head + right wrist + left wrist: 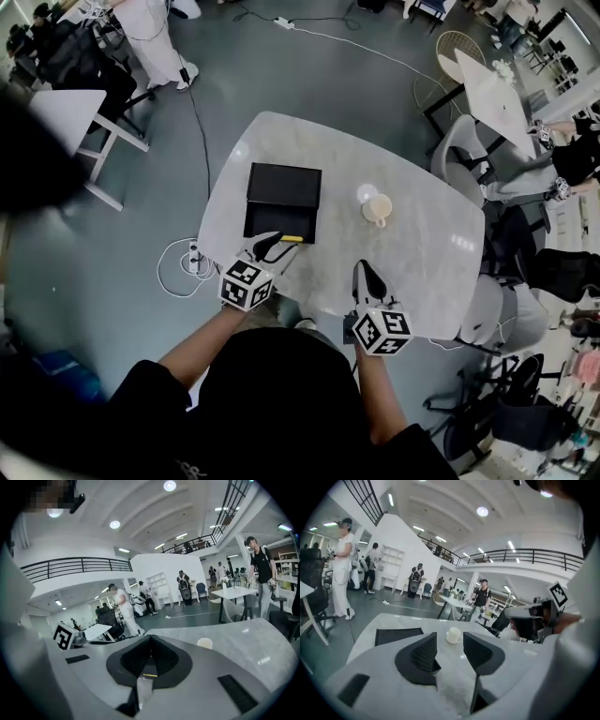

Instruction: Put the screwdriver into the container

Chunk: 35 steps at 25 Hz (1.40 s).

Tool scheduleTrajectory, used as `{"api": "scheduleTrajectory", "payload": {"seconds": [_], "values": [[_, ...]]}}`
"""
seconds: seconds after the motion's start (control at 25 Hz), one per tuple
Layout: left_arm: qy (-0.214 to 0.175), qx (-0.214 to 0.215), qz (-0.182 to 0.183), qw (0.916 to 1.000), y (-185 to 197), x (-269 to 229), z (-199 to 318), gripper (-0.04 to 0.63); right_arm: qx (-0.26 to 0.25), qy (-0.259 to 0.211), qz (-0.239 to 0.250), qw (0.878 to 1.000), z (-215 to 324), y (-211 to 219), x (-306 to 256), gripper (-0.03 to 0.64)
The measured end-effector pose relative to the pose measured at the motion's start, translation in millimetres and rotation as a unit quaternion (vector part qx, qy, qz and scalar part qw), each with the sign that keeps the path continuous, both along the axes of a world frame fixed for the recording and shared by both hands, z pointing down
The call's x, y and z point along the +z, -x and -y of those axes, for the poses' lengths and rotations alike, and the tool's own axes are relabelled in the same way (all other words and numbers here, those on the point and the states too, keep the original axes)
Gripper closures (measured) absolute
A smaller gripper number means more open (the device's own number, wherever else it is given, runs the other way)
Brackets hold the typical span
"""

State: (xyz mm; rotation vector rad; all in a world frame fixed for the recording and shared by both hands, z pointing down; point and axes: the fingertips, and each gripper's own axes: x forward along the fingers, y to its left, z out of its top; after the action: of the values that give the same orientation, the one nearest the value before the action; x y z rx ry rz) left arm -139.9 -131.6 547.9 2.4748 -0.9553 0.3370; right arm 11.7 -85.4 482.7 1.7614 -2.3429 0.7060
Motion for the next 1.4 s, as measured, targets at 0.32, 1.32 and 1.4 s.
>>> {"api": "scheduleTrajectory", "payload": {"seconds": [0.32,1.32,1.4], "values": [[-0.104,-0.09,-0.058,0.9888,-16.8,-97.1,-66.4,0.56,-0.006,-0.055,-0.029,0.998,-37.2,-38.6,-46.0,0.609],[-0.16,-0.093,-0.013,0.9826,-88.4,-114.5,-128.0,0.574,0.024,-0.112,-0.067,0.991,-106.5,-102.8,-56.5,0.609],[-0.161,-0.087,-0.012,0.9831,-91.2,-113.3,-130.9,0.574,0.024,-0.12,-0.073,0.99,-108.6,-103.8,-58.6,0.609]]}}
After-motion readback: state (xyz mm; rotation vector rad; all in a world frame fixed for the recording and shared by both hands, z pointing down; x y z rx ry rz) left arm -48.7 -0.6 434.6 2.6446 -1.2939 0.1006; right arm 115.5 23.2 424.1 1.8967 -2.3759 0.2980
